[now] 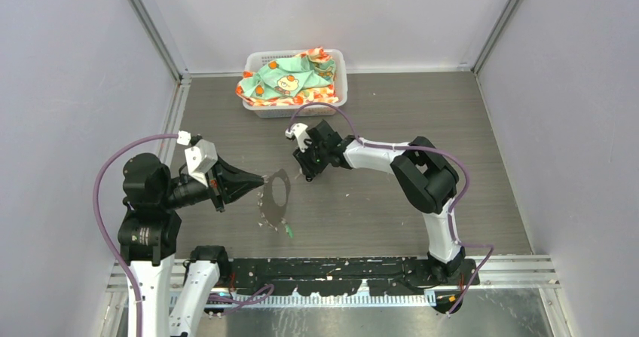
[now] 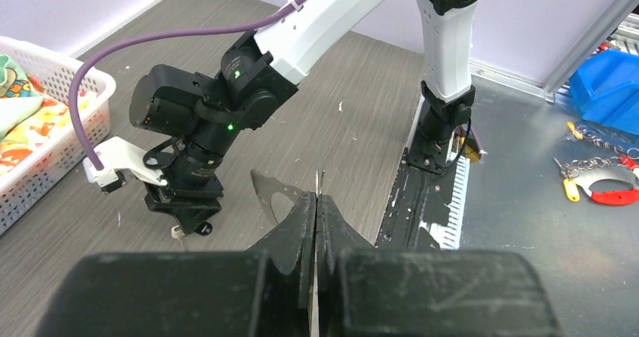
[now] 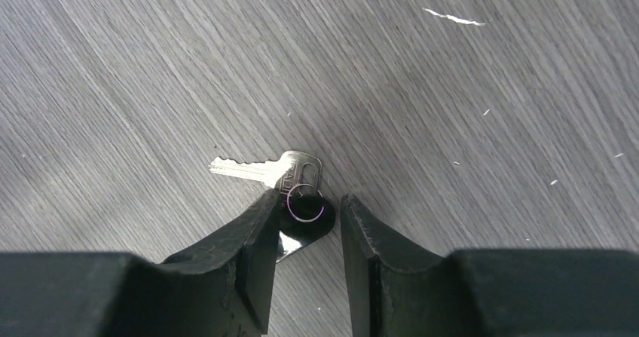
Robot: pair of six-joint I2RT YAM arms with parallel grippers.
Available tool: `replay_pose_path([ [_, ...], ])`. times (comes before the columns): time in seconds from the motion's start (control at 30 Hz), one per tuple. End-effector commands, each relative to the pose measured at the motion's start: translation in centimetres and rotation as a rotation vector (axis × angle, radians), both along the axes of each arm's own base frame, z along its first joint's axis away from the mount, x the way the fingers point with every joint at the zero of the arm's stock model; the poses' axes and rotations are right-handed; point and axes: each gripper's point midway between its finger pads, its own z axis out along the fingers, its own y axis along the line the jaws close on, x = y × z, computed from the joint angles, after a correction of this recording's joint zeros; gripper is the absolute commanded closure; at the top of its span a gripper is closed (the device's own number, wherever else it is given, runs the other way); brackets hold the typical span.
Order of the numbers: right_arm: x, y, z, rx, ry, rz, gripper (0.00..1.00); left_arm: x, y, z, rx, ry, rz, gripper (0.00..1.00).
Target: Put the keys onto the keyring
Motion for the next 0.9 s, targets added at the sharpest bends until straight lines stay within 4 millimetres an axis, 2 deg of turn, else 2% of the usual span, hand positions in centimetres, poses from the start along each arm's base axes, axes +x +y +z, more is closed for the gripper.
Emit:
replay_pose_path([
  [0.0,0.5,0.9,0.8,0.009,-0.024,0.028,0.62,-0.7,0.0,1.6,-0.008,-0.048,-0.007,1.0],
  [0.2,0.6,0.7,1.0,0.001,-0.025,0.021,0.79,-0.6,0.0,1.6,-0.008,-0.045,-0.003,1.0],
  [0.33,0.4,0.9,1.3,0.016,-0.026,0.03,0.98,-0.6,0.0,1.6,-0.01,-0.037,-0.004,0.99],
  [0.47,0.0,0.8,2.8,0.062,-0.049,0.025,0.99,-0.6,-0.1,1.2,-0.01,-0.018,-0.007,1.0],
  [0.67,-2.4,-0.7,7.9,0.164,-0.071,0.011,0.99,0.0,0.1,-0.2,0.006,-0.006,0.005,0.99],
  [0.87,-7.4,-3.3,13.6,0.303,-0.062,0.027,0.99,0.4,0.1,-1.2,0.023,-0.027,-0.001,1.0],
])
